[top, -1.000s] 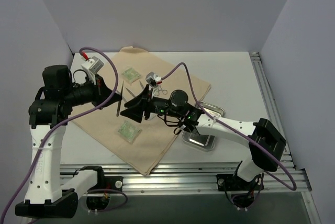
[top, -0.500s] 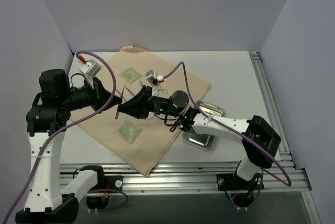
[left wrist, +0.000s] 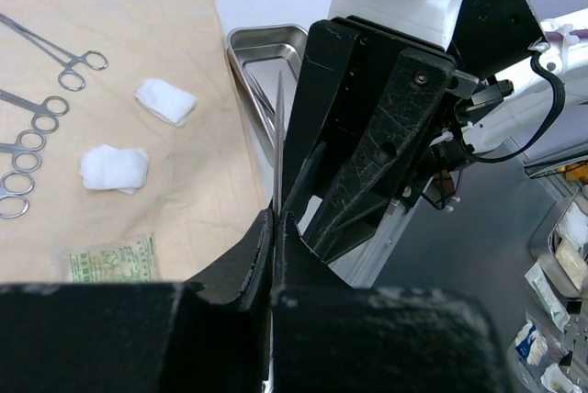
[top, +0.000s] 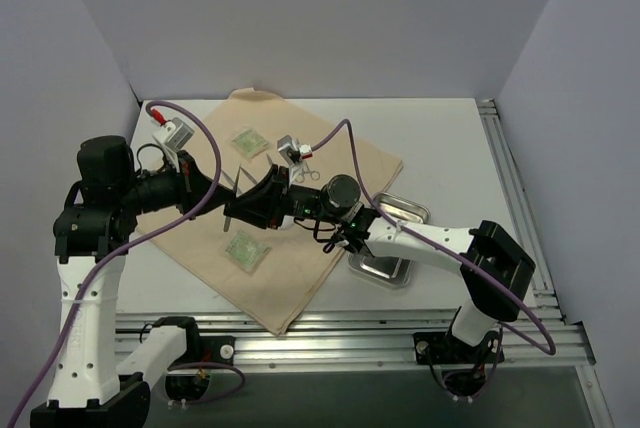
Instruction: Prepare the surgical pack
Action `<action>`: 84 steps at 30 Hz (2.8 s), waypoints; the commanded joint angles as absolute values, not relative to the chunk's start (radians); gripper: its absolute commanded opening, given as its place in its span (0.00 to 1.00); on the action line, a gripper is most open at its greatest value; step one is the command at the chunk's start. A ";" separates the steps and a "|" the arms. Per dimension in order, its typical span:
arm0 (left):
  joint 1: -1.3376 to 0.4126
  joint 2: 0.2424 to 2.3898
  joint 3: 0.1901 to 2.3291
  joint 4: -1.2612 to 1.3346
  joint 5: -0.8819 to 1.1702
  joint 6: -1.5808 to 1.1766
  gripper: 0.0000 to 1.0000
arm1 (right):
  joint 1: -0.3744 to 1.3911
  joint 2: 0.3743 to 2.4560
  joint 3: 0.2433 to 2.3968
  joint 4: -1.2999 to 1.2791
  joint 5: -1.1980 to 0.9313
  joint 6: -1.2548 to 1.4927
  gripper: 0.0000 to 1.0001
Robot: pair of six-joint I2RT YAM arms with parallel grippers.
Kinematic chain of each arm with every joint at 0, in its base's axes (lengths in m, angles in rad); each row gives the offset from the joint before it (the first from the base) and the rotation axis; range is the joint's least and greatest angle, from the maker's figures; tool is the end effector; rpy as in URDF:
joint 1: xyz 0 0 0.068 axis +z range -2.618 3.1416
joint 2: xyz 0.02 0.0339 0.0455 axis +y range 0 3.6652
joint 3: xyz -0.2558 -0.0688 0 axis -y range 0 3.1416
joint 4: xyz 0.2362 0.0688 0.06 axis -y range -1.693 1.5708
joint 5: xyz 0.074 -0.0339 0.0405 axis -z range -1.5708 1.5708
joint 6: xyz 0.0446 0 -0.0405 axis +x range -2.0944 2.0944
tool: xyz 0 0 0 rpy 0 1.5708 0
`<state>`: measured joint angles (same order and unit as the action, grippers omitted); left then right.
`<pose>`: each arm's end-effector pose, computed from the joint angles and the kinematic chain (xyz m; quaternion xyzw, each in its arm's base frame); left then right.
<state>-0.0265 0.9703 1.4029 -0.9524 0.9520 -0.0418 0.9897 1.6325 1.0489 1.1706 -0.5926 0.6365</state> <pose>0.1504 -0.0403 0.4284 0.2240 0.7706 -0.4114 0.4321 0.1759 0.3132 0.3502 -0.3327 0.3995 0.7072 0.4792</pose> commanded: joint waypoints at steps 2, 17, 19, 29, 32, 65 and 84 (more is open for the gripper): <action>-0.031 0.953 1.404 -0.925 1.022 -0.058 0.02 | 0.992 1.631 1.080 1.235 -0.566 0.644 0.00; -0.031 0.971 1.483 -1.022 0.597 0.051 0.94 | 0.991 1.413 1.017 0.551 -0.040 0.526 0.00; -0.032 0.977 1.499 -1.023 0.481 0.035 0.94 | 0.992 1.379 1.031 0.334 0.118 0.557 0.00; -0.031 1.101 1.424 -0.959 0.074 0.011 0.94 | 0.977 1.229 0.951 -0.382 0.546 0.810 0.00; -0.031 1.136 1.390 -0.919 0.066 0.011 0.94 | 0.947 1.220 0.918 -0.472 0.551 0.863 0.00; -0.023 1.213 1.253 -0.796 0.034 0.081 0.94 | 0.646 1.411 0.677 -0.193 0.184 0.845 0.00; -0.015 1.203 1.261 -0.805 0.032 0.083 0.94 | 0.597 1.466 0.650 -0.118 0.193 0.864 0.04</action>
